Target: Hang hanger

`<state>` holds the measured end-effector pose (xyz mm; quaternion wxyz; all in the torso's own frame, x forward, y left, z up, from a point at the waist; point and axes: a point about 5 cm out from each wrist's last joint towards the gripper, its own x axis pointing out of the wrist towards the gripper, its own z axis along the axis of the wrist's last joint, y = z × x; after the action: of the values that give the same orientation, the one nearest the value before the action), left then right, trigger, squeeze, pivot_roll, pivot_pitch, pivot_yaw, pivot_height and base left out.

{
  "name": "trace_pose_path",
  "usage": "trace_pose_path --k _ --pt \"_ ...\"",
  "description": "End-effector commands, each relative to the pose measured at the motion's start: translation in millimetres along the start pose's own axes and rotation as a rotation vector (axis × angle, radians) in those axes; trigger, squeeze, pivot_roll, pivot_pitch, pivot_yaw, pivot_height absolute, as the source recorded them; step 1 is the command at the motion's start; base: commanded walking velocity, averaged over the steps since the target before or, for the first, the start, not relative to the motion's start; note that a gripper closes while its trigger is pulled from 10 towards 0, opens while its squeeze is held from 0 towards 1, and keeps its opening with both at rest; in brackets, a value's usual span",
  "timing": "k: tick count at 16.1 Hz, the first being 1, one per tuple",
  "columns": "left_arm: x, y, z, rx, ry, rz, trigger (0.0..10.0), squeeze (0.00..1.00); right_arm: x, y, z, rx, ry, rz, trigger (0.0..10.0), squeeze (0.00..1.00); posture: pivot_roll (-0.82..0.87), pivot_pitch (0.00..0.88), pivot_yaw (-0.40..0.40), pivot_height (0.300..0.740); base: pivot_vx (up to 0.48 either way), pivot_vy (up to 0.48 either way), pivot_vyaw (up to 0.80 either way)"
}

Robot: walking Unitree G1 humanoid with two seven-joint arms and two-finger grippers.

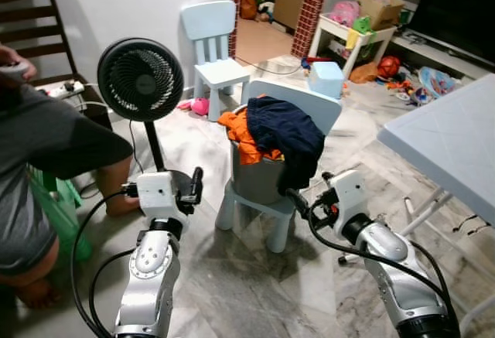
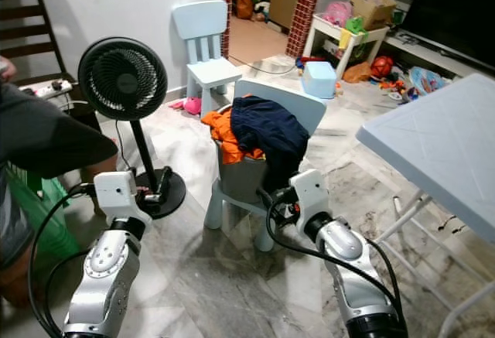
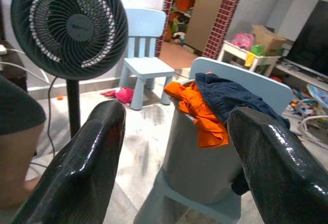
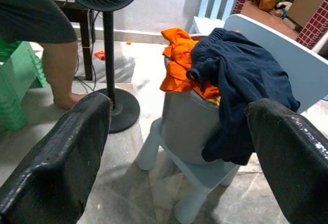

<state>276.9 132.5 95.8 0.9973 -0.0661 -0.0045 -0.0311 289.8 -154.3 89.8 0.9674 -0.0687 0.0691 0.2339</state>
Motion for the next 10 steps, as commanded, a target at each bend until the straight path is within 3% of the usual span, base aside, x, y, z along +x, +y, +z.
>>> trace_pose_path --k 1,5,10 --pt "-0.2 -3.3 0.6 -0.003 -0.008 -0.018 10.0 0.0 -1.3 -3.7 -0.9 -0.003 0.005 -0.006 10.0 0.0 -0.06 0.0 -0.108 0.74 0.0 0.0 0.0" --pt "0.0 -4.0 0.6 0.001 -0.012 -0.028 10.0 0.0 -2.3 -1.6 -2.4 -0.005 0.006 -0.003 10.0 0.0 -0.06 0.0 -0.104 0.74 0.0 0.0 0.0" --pt "0.3 -4.3 1.0 0.001 -0.018 -0.037 10.0 0.0 -2.2 -2.3 -1.9 -0.009 0.005 -0.006 10.0 0.0 -0.06 0.0 -0.103 0.74 0.383 0.0 0.0"
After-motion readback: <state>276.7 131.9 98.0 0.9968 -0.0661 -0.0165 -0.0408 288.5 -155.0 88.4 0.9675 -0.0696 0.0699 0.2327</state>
